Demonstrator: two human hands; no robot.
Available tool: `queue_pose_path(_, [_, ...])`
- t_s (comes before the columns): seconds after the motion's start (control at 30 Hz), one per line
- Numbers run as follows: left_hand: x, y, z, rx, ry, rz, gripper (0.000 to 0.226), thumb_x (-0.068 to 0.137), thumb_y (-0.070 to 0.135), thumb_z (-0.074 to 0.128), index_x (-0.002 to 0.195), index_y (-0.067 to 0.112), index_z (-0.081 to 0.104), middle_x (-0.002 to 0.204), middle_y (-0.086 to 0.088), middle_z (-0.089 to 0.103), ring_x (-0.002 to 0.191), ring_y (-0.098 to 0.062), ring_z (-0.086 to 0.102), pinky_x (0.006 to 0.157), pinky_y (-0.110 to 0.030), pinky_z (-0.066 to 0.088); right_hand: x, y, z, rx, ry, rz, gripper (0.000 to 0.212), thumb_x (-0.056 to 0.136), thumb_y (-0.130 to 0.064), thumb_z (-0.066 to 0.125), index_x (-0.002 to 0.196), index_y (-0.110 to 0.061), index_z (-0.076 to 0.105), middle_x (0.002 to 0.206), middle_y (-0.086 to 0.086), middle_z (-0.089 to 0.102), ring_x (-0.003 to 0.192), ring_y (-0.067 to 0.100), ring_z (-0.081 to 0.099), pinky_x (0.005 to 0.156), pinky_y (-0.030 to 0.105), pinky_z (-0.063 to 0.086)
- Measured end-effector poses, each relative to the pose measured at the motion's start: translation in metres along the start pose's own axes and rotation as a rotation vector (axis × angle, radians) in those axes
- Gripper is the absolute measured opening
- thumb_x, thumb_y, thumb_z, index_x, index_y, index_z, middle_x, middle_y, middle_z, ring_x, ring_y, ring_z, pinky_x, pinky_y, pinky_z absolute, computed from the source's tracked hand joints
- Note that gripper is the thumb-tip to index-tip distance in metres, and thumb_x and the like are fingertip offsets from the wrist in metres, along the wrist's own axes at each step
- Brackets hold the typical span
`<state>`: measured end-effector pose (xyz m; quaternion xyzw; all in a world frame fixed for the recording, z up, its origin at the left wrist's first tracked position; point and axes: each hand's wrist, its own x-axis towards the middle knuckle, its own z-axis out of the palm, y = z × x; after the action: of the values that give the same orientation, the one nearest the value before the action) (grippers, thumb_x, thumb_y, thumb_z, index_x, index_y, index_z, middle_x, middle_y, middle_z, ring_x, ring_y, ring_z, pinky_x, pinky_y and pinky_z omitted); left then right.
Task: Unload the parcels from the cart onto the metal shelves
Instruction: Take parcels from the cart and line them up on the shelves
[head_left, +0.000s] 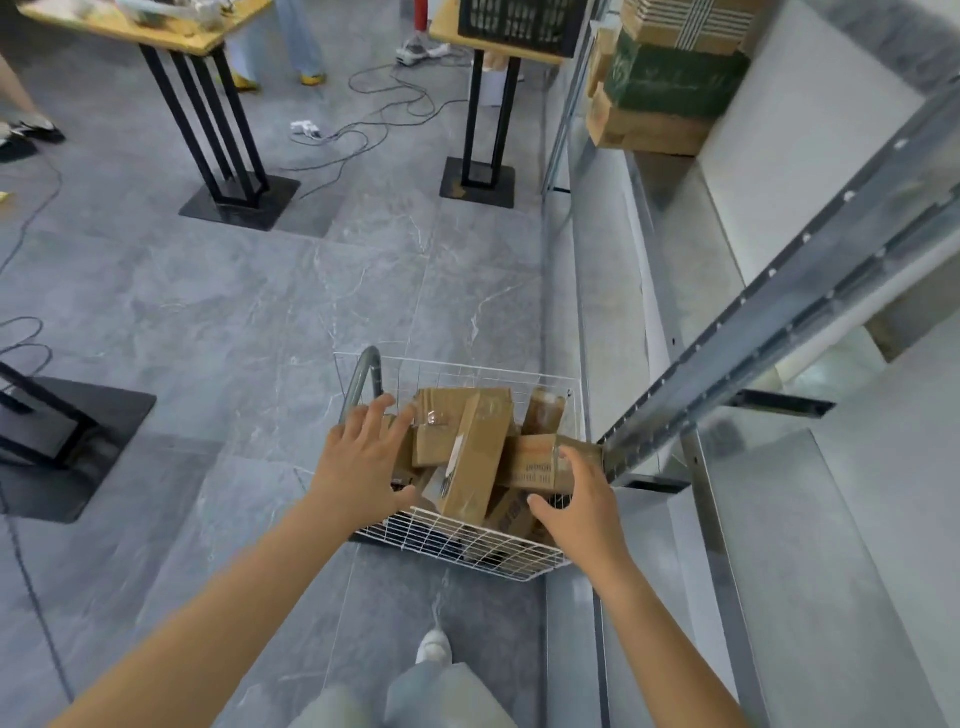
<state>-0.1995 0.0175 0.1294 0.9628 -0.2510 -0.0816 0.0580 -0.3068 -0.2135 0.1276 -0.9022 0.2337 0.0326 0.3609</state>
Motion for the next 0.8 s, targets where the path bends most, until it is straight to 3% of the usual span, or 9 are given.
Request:
queue_pose_path(0.07, [0.007, 0.001, 0.005, -0.025, 0.010, 0.018, 0.086, 0.064, 0.064, 0.034, 0.136, 0.018, 0.037, 0.137, -0.016, 0.044, 0.119, -0.040, 0.047, 0.087, -0.052, 0.047, 0.010, 0.001, 0.001, 0.021, 0.006, -0.032, 0.071, 0.082, -0.024, 0.073, 0.142, -0.017, 0.037, 0.145, 0.004, 0.039, 0.133, 0.020, 0.039, 0.110, 0.038, 0.037])
queue_pose_path(0.17, [0.023, 0.003, 0.013, -0.049, -0.015, 0.031, 0.088, 0.064, 0.062, 0.033, 0.141, 0.018, 0.036, 0.142, -0.015, 0.039, 0.126, -0.039, 0.041, 0.094, -0.052, 0.042, 0.028, 0.003, 0.002, 0.039, -0.005, -0.046, 0.071, 0.082, -0.023, 0.073, 0.142, -0.018, 0.037, 0.144, 0.002, 0.038, 0.131, 0.018, 0.039, 0.109, 0.032, 0.036])
queue_pose_path(0.33, [0.053, 0.004, 0.031, -0.044, -0.089, 0.050, 0.087, 0.059, 0.060, 0.029, 0.139, 0.029, 0.014, 0.147, -0.012, 0.030, 0.131, -0.036, 0.034, 0.103, -0.050, 0.034, 0.050, 0.011, 0.005, 0.046, -0.012, -0.015, 0.069, 0.083, -0.022, 0.073, 0.142, -0.018, 0.037, 0.144, 0.002, 0.038, 0.130, 0.016, 0.040, 0.103, 0.022, 0.033])
queue_pose_path(0.43, [0.076, 0.005, 0.045, -0.035, -0.166, 0.101, 0.085, 0.067, 0.060, 0.044, 0.138, 0.032, 0.007, 0.148, -0.010, 0.026, 0.132, -0.034, 0.031, 0.104, -0.049, 0.032, 0.064, 0.019, 0.008, 0.039, -0.019, 0.033, 0.071, 0.083, -0.023, 0.072, 0.143, -0.019, 0.035, 0.145, 0.002, 0.038, 0.129, 0.016, 0.041, 0.103, 0.023, 0.036])
queue_pose_path(0.5, [0.091, 0.008, 0.053, -0.021, -0.201, 0.142, 0.088, 0.070, 0.058, 0.056, 0.142, 0.029, 0.013, 0.145, -0.010, 0.030, 0.129, -0.034, 0.035, 0.100, -0.049, 0.037, 0.075, 0.023, 0.010, 0.025, -0.032, 0.084, 0.073, 0.083, -0.025, 0.072, 0.145, -0.018, 0.033, 0.146, 0.003, 0.037, 0.131, 0.018, 0.040, 0.107, 0.030, 0.037])
queue_pose_path(0.6, [0.110, 0.009, 0.063, -0.015, -0.216, 0.198, 0.088, 0.069, 0.060, 0.054, 0.143, 0.023, 0.025, 0.141, -0.010, 0.039, 0.126, -0.036, 0.041, 0.098, -0.052, 0.040, 0.089, 0.027, 0.017, 0.053, -0.062, 0.167, 0.075, 0.082, -0.024, 0.073, 0.145, -0.018, 0.033, 0.143, 0.005, 0.042, 0.129, 0.020, 0.044, 0.107, 0.033, 0.041])
queue_pose_path(0.73, [0.133, 0.003, 0.075, 0.022, -0.317, 0.220, 0.093, 0.076, 0.058, 0.056, 0.150, 0.025, 0.010, 0.150, -0.007, 0.021, 0.136, -0.030, 0.025, 0.110, -0.048, 0.025, 0.106, 0.033, 0.029, 0.099, -0.111, 0.256, 0.075, 0.082, -0.023, 0.074, 0.145, -0.017, 0.032, 0.139, 0.005, 0.047, 0.127, 0.019, 0.047, 0.102, 0.029, 0.042])
queue_pose_path(0.8, [0.143, -0.003, 0.078, 0.050, -0.350, 0.223, 0.093, 0.077, 0.060, 0.055, 0.149, 0.028, 0.006, 0.151, -0.005, 0.017, 0.136, -0.028, 0.024, 0.111, -0.046, 0.025, 0.114, 0.037, 0.032, 0.124, -0.124, 0.302, 0.073, 0.084, -0.019, 0.072, 0.145, -0.015, 0.032, 0.139, 0.006, 0.048, 0.126, 0.018, 0.047, 0.096, 0.023, 0.039])
